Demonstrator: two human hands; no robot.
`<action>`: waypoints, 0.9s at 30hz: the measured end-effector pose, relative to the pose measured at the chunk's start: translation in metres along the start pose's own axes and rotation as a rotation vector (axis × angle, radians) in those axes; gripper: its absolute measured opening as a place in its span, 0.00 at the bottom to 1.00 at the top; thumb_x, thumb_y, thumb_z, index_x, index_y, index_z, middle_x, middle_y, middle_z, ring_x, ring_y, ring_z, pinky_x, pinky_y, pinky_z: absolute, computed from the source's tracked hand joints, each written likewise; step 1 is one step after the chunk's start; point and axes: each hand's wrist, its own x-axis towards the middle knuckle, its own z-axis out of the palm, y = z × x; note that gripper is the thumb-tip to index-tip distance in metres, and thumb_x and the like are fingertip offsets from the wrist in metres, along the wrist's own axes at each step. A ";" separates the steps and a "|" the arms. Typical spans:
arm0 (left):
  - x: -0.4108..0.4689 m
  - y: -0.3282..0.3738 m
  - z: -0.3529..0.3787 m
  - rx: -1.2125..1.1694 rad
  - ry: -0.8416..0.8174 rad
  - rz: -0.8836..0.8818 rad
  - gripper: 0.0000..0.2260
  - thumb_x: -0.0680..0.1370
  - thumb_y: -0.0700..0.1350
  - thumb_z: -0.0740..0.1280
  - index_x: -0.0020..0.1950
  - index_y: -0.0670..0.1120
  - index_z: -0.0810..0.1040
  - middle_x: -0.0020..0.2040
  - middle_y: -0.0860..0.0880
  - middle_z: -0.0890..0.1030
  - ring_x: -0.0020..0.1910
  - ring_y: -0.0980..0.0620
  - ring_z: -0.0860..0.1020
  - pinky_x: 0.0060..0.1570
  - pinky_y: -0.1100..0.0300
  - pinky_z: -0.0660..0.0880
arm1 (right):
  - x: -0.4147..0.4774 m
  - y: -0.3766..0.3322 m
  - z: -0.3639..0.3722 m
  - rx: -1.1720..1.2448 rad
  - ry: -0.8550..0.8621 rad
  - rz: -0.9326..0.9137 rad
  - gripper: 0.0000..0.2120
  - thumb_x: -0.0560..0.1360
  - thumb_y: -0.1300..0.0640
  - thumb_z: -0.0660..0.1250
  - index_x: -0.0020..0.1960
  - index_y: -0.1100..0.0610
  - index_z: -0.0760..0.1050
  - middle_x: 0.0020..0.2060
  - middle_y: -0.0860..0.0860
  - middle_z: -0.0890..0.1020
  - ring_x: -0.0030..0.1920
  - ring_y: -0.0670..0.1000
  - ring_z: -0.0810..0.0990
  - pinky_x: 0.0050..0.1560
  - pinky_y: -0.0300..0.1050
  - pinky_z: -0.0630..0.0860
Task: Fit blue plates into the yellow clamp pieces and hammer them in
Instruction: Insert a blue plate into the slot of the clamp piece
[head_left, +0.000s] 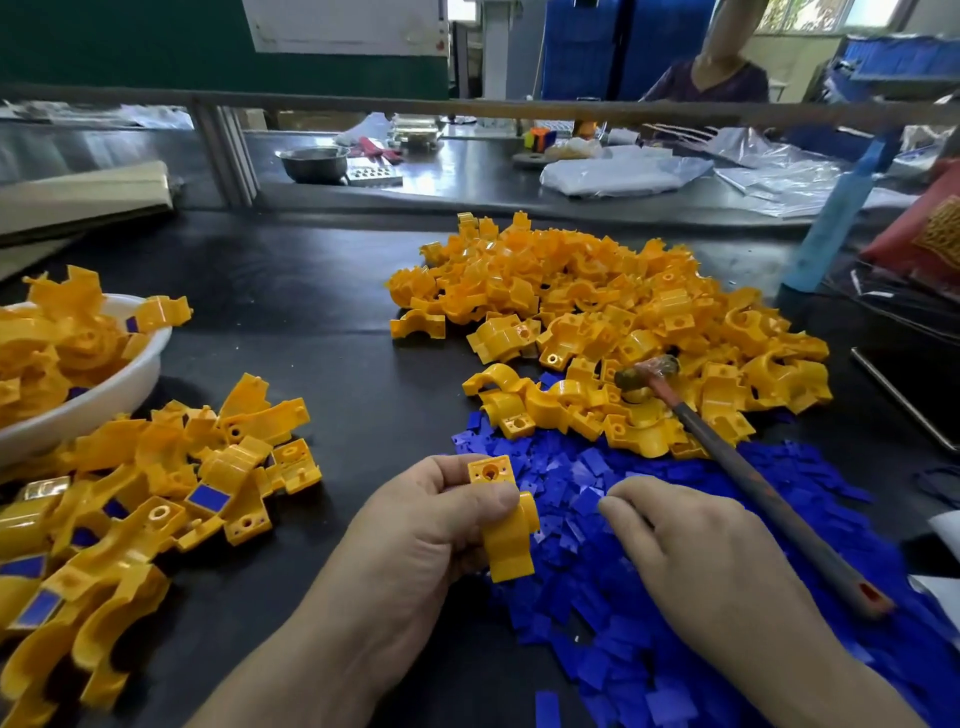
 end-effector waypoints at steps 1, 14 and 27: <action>0.000 -0.001 0.000 0.020 0.006 0.009 0.26 0.58 0.44 0.76 0.55 0.43 0.78 0.41 0.44 0.86 0.39 0.47 0.86 0.38 0.51 0.82 | 0.000 -0.001 -0.002 0.078 0.004 0.014 0.12 0.77 0.41 0.56 0.44 0.45 0.74 0.32 0.43 0.78 0.36 0.42 0.77 0.37 0.38 0.74; -0.008 -0.006 0.008 0.247 -0.102 0.100 0.23 0.58 0.51 0.79 0.50 0.48 0.82 0.44 0.46 0.87 0.43 0.48 0.86 0.36 0.62 0.80 | -0.006 -0.021 -0.020 0.575 -0.030 -0.174 0.11 0.72 0.42 0.59 0.48 0.42 0.78 0.40 0.41 0.80 0.43 0.43 0.79 0.41 0.33 0.75; -0.012 -0.007 0.015 0.326 -0.074 0.150 0.16 0.61 0.60 0.71 0.45 0.57 0.84 0.43 0.49 0.86 0.41 0.52 0.85 0.36 0.64 0.78 | -0.009 -0.025 -0.016 0.690 0.032 -0.055 0.12 0.65 0.37 0.62 0.46 0.41 0.74 0.39 0.40 0.80 0.36 0.42 0.80 0.33 0.30 0.75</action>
